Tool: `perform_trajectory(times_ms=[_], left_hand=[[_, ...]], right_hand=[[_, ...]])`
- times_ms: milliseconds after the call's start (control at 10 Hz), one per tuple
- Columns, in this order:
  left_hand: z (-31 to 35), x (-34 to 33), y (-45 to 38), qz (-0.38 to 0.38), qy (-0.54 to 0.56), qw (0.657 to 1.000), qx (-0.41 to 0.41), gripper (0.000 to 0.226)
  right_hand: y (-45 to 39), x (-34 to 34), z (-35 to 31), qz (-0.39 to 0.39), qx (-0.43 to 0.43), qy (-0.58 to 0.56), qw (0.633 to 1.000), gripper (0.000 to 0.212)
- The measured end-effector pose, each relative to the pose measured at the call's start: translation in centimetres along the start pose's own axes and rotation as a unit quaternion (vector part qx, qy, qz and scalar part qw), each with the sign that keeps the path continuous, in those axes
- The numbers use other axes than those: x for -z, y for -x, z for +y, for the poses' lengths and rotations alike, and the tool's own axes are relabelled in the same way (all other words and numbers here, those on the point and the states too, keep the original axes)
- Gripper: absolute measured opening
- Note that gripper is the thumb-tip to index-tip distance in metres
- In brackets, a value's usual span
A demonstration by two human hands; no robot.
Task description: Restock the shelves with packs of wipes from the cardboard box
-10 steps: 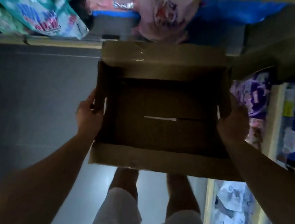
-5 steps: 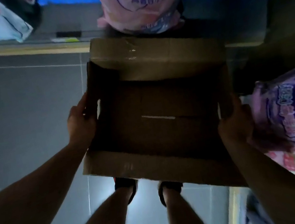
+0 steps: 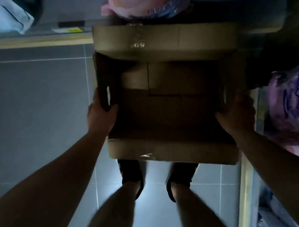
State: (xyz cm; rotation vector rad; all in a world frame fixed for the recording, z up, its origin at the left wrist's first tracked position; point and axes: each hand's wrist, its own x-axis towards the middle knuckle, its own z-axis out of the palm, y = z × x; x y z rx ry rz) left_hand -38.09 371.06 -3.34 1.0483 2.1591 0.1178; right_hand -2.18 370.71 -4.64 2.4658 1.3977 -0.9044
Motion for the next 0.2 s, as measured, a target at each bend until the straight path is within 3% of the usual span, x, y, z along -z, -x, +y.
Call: perform_trajectory(times_ms=[100,200], left_hand=[[1.7,4.0,3.4,-0.024,-0.062,0.997,-0.038,0.058],[3.7,9.1,7.9,-0.062,-0.116,0.989,-0.067,0.066]], right_hand=[[3.9,3.1,-1.1,-0.055,0.029,0.042,0.997,0.097],[8.8,7.3,-3.1,-0.067,0.102,0.058,0.991,0.090]])
